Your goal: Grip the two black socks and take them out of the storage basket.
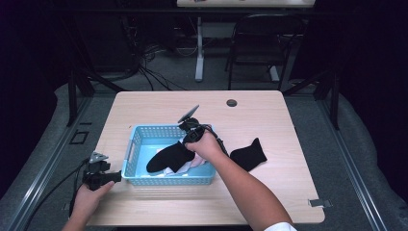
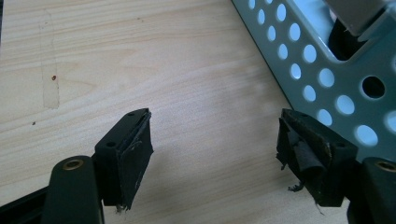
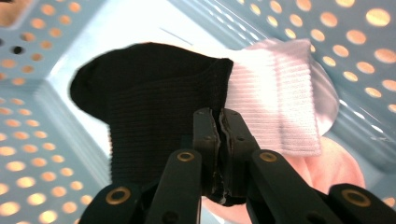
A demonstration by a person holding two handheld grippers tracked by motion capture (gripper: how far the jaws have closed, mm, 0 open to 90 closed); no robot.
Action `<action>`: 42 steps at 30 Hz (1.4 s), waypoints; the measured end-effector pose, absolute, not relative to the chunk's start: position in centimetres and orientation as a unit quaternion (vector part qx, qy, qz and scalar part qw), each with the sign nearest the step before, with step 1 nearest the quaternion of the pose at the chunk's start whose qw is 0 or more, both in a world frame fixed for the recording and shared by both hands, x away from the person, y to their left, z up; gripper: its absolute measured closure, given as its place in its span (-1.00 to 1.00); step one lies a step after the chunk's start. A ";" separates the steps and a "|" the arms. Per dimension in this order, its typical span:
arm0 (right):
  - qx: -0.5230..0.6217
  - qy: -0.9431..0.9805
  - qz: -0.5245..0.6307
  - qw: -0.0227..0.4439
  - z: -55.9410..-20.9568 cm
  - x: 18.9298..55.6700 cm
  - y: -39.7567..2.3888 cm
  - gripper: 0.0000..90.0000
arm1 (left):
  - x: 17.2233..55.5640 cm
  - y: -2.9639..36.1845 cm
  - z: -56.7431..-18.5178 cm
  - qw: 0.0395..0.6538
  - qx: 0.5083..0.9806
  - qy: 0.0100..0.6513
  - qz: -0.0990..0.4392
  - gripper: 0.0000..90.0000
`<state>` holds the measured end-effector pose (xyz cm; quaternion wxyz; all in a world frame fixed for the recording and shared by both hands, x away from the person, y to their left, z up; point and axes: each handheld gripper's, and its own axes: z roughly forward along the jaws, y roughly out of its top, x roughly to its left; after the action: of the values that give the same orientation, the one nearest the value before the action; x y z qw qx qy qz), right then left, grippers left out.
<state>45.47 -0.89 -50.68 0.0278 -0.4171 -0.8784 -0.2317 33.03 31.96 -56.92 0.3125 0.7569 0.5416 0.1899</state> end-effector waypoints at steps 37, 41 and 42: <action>-0.336 -0.909 -0.248 -0.022 -37.6 41.5 -1.0 0.94 | 32.8 32.0 -56.8 0.315 0.757 0.541 0.190 -0.41; -0.328 -0.911 -0.247 -0.030 -36.5 40.9 -1.2 0.94 | 32.8 32.1 -56.7 0.313 0.759 0.540 0.185 -0.41; -0.329 -0.911 -0.248 -0.031 -36.2 40.8 -1.2 0.94 | 32.8 32.1 -56.7 0.313 0.759 0.540 0.184 -0.41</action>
<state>40.78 -1.20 -36.20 -0.0310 -0.3286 -0.9107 -0.2483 32.80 32.06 -56.72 0.3126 0.7594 0.5400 0.1842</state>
